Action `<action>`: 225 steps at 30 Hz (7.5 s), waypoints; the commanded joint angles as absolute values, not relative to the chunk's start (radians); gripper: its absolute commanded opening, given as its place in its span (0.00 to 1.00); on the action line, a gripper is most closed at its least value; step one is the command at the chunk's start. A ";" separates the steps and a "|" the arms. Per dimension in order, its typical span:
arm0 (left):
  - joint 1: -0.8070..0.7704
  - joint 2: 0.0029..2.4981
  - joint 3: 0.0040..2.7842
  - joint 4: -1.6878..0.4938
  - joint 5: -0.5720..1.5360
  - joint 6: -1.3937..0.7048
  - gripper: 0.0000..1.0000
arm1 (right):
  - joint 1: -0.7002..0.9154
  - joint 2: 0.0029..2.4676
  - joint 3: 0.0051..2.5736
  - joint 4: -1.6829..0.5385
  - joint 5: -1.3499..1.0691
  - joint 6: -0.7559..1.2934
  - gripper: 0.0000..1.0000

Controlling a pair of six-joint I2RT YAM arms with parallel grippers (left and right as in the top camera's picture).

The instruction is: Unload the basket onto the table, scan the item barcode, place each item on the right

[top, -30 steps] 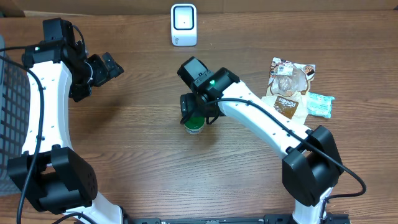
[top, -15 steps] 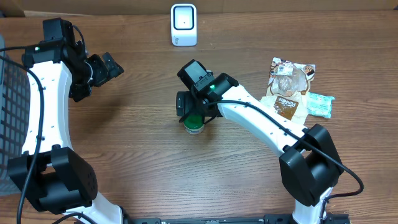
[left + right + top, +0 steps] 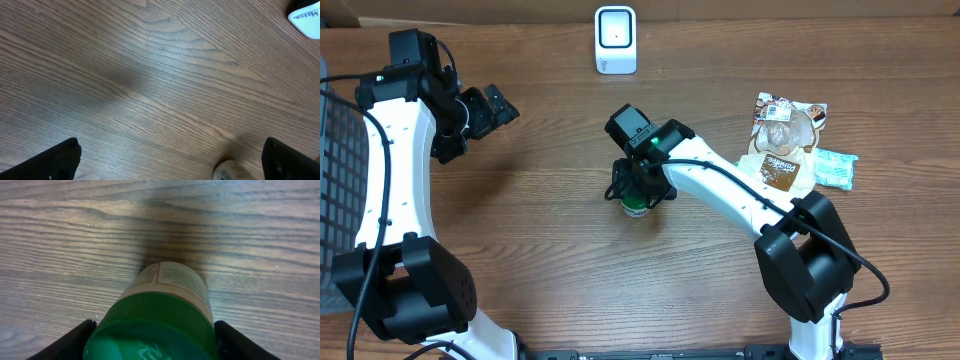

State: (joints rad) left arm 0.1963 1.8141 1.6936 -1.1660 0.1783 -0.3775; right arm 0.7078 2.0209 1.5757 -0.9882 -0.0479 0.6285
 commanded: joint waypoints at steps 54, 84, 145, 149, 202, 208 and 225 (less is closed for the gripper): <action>0.187 1.811 1.703 -1.166 0.173 -0.371 1.00 | 0.337 1.812 1.702 -0.907 -1.180 -0.072 0.41; 0.184 1.811 1.703 -1.166 0.173 -0.371 0.99 | 0.292 1.812 1.702 -0.998 -1.237 -0.025 0.41; 0.183 1.811 1.703 -1.166 0.173 -0.371 1.00 | 0.488 2.403 1.752 0.658 0.174 -1.161 0.33; 0.183 1.811 1.703 -1.166 0.173 -0.371 1.00 | 0.481 2.429 1.776 0.619 0.152 -1.161 0.33; 0.183 1.811 1.703 -1.166 0.173 -0.371 1.00 | 0.573 1.882 1.699 -1.221 0.015 0.012 0.36; 0.183 1.811 1.703 -1.166 0.173 -0.371 1.00 | 0.494 1.883 1.594 -1.093 0.131 0.012 0.36; 0.183 1.811 1.703 -1.166 0.173 -0.371 1.00 | 0.224 1.972 1.468 -0.744 0.149 0.011 0.34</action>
State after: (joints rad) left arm 0.1959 1.8141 1.6932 -1.1656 0.1783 -0.3775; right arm 0.2283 1.9640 1.4715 -0.7273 0.1394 0.0078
